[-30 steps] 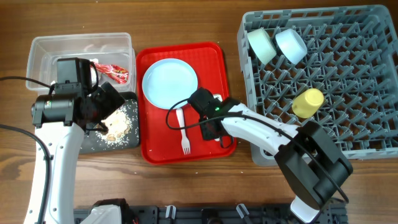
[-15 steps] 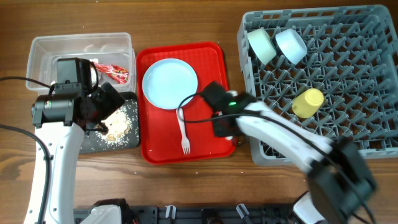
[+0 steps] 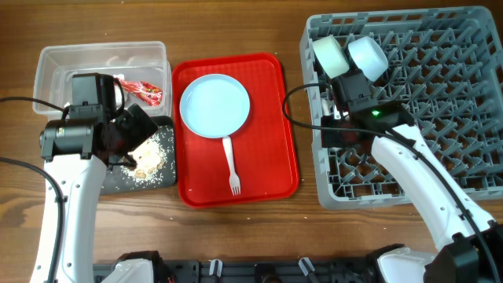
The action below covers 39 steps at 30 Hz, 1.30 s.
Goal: Sort waste into correct bins and load items into the dishwasher rack
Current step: 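Place the white spoon into the dish rack, then grasp the white fork on the red tray with the right gripper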
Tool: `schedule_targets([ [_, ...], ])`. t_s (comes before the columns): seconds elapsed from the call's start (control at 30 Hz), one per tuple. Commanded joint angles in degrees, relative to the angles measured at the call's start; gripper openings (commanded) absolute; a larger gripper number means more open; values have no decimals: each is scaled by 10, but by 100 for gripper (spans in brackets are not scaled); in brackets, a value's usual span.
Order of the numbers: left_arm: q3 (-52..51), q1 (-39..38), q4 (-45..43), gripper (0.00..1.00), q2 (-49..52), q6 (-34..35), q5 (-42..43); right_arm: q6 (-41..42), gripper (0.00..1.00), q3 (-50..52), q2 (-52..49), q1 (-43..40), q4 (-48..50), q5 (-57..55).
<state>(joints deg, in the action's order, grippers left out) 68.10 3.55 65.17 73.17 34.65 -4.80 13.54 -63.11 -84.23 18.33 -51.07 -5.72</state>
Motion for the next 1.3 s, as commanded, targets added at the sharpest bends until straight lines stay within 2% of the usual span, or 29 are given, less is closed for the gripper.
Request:
schedule_targets([
  [0.0, 2, 3, 1, 100, -2, 1, 0, -10, 61, 3, -4, 0, 22, 13],
  [0.07, 2, 3, 0, 100, -2, 1, 0, -9, 61, -18, 4, 3, 20, 33],
  [0.13, 2, 3, 0, 100, -2, 1, 0, -9, 61, -42, 13, 19, 35, 99],
  [0.2, 2, 3, 0, 100, -2, 1, 0, 35, 61, -47, 8, 69, 87, 153],
  [0.4, 2, 3, 0, 100, -2, 1, 0, 111, 62, -47, -121, 253, 190, 115],
  [0.53, 2, 12, 1, 100, -2, -13, -38, 192, 62, -47, -211, 320, 212, 44],
  [0.67, 2, 74, 8, 100, -2, -14, -34, 203, 61, -47, -253, 339, 235, 10],
  [0.9, 2, 84, 13, 100, -2, -14, -34, 245, 44, -47, -282, 356, 214, -21],
  [0.97, 2, 84, 13, 100, -2, -14, -34, 268, 36, -47, -291, 359, 182, -44],
  [1.03, 2, 84, 13, 100, -2, -14, -33, 291, 21, -47, -292, 359, 182, -48],
  [1.07, 2, 84, 14, 100, -2, -14, -32, 291, 18, -47, -292, 359, 184, -48],
  [1.27, 2, 84, 17, 100, -2, -14, -32, 297, 7, -47, -291, 359, 186, -36],
])
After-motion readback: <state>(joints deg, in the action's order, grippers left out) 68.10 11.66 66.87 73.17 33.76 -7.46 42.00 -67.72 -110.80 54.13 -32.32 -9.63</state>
